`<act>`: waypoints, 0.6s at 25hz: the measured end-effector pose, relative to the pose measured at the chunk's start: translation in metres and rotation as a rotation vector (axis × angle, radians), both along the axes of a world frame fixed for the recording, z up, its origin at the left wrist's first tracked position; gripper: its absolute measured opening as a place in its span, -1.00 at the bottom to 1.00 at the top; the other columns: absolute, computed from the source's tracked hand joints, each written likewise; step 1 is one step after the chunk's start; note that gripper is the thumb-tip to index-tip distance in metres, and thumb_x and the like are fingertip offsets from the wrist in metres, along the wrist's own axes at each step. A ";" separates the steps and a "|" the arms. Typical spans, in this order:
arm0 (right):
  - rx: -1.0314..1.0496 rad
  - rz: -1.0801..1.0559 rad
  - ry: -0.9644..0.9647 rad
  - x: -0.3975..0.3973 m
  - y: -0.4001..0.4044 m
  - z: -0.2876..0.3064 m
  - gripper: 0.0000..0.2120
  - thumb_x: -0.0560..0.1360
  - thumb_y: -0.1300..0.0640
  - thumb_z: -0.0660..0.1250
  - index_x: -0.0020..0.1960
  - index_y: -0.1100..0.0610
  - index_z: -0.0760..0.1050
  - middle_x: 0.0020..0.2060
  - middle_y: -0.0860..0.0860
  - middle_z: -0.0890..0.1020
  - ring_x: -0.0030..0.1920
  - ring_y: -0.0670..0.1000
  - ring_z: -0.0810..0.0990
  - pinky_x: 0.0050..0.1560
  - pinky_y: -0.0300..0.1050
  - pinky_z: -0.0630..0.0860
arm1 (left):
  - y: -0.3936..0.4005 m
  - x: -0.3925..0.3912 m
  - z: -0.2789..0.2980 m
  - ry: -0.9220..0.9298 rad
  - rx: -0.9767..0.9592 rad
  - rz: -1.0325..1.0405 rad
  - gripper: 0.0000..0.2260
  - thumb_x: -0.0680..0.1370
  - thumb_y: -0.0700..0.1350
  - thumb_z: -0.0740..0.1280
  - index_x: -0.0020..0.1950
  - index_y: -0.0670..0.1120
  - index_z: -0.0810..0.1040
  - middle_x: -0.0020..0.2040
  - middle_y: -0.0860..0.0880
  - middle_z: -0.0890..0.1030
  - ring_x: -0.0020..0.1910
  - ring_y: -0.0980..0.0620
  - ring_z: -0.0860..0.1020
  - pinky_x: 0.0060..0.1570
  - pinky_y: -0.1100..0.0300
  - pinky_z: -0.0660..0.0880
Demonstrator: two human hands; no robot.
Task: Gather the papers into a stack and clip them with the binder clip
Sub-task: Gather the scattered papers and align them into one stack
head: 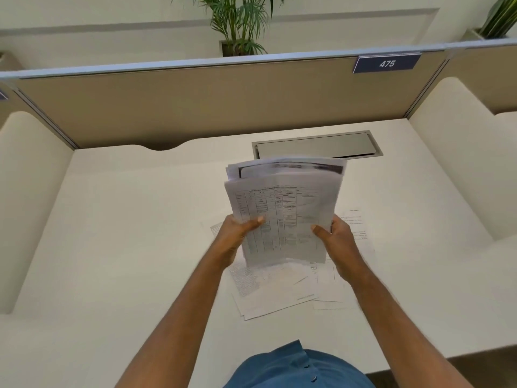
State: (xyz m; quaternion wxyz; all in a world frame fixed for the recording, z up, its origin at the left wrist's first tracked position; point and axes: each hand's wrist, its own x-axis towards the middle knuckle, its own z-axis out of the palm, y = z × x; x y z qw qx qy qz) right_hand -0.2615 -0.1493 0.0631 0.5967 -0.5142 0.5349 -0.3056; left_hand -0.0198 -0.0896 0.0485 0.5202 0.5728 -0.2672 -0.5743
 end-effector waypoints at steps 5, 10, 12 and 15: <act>-0.132 -0.043 -0.041 0.000 0.006 0.016 -0.62 0.58 0.32 0.36 0.35 0.09 0.45 0.18 0.02 0.65 0.18 -0.01 0.62 0.15 -0.13 0.61 | 0.002 -0.005 0.035 -0.075 -0.113 0.034 -0.72 0.50 -0.23 0.50 0.20 -0.06 0.70 0.18 -0.07 0.73 0.18 -0.13 0.66 0.20 -0.04 0.59; -0.216 -0.107 -0.049 -0.003 0.014 0.020 -0.70 0.57 0.31 0.39 0.22 0.02 0.51 0.07 -0.03 0.67 0.09 -0.04 0.64 0.06 -0.31 0.60 | 0.018 -0.007 0.045 -0.069 -0.213 0.011 -0.67 0.44 -0.23 0.50 0.19 -0.04 0.67 0.14 -0.10 0.73 0.13 -0.06 0.68 0.13 0.02 0.66; -0.175 -0.149 -0.082 -0.005 0.020 0.008 -0.73 0.55 0.34 0.40 0.14 0.02 0.56 0.04 0.01 0.69 0.08 -0.01 0.66 0.11 -0.18 0.61 | 0.028 -0.008 0.039 -0.081 -0.171 0.008 -0.66 0.46 -0.29 0.52 0.19 -0.01 0.65 0.09 -0.04 0.73 0.13 -0.05 0.67 0.12 0.04 0.66; -0.054 -0.150 -0.082 -0.004 0.032 -0.018 -0.69 0.54 0.39 0.39 0.13 0.02 0.57 0.04 0.01 0.71 0.13 0.05 0.67 0.13 -0.11 0.59 | 0.043 -0.015 0.018 -0.184 -0.101 -0.059 -0.59 0.48 -0.30 0.52 0.11 0.21 0.70 0.08 0.12 0.74 0.15 0.04 0.67 0.15 0.12 0.63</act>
